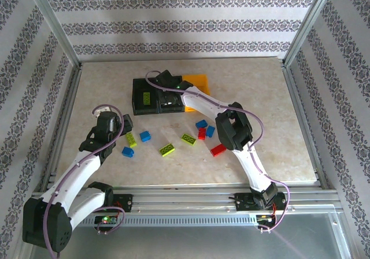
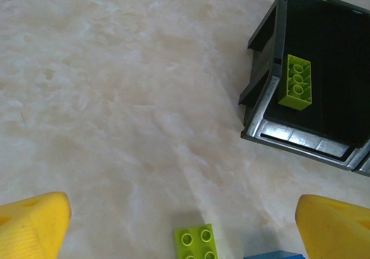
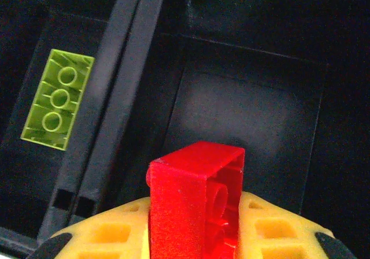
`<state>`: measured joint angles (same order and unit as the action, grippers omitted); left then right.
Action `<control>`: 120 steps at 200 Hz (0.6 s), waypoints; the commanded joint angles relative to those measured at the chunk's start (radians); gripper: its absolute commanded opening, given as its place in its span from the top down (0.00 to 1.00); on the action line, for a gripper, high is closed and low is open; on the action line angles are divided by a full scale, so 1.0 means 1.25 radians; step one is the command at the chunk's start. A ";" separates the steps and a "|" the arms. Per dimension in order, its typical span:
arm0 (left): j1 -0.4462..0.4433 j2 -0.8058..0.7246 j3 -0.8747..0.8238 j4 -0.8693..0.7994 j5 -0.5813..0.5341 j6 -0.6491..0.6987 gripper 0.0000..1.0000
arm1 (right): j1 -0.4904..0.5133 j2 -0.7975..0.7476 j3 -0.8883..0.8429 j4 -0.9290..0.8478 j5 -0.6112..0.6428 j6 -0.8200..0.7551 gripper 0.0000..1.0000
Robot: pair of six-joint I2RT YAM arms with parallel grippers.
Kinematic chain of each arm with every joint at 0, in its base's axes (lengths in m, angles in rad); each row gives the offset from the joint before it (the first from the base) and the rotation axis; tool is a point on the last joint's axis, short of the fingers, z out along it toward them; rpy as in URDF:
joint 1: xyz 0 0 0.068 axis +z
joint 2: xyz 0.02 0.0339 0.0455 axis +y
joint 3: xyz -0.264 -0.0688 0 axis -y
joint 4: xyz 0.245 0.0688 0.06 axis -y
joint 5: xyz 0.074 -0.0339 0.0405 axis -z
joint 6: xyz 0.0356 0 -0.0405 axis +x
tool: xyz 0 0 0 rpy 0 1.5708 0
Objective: Sort the legos into containers by color
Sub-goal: Place the lego in the container.
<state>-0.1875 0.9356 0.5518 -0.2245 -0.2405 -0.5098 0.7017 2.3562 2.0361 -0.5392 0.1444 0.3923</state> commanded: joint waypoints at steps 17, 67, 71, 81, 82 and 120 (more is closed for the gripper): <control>0.015 -0.014 0.003 -0.016 -0.008 0.000 0.00 | -0.022 0.006 0.004 -0.009 0.010 0.011 0.75; 0.015 -0.013 0.003 -0.011 -0.004 -0.002 0.00 | -0.027 -0.020 -0.068 0.002 0.023 0.032 0.75; 0.015 -0.013 0.002 -0.011 -0.005 -0.002 0.00 | -0.027 -0.023 -0.074 0.003 0.023 0.034 0.75; 0.016 -0.013 0.002 -0.012 -0.004 -0.002 0.00 | -0.028 -0.029 -0.088 0.007 0.025 0.042 0.75; 0.016 -0.013 0.002 -0.012 -0.005 -0.003 0.00 | -0.028 -0.030 -0.089 0.007 0.025 0.042 0.75; 0.016 -0.015 0.003 -0.013 -0.003 -0.003 0.00 | -0.029 -0.053 -0.130 0.008 0.029 0.069 0.75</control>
<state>-0.1875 0.9356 0.5518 -0.2245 -0.2405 -0.5098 0.6712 2.3566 1.9072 -0.5240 0.1513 0.4389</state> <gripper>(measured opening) 0.996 0.272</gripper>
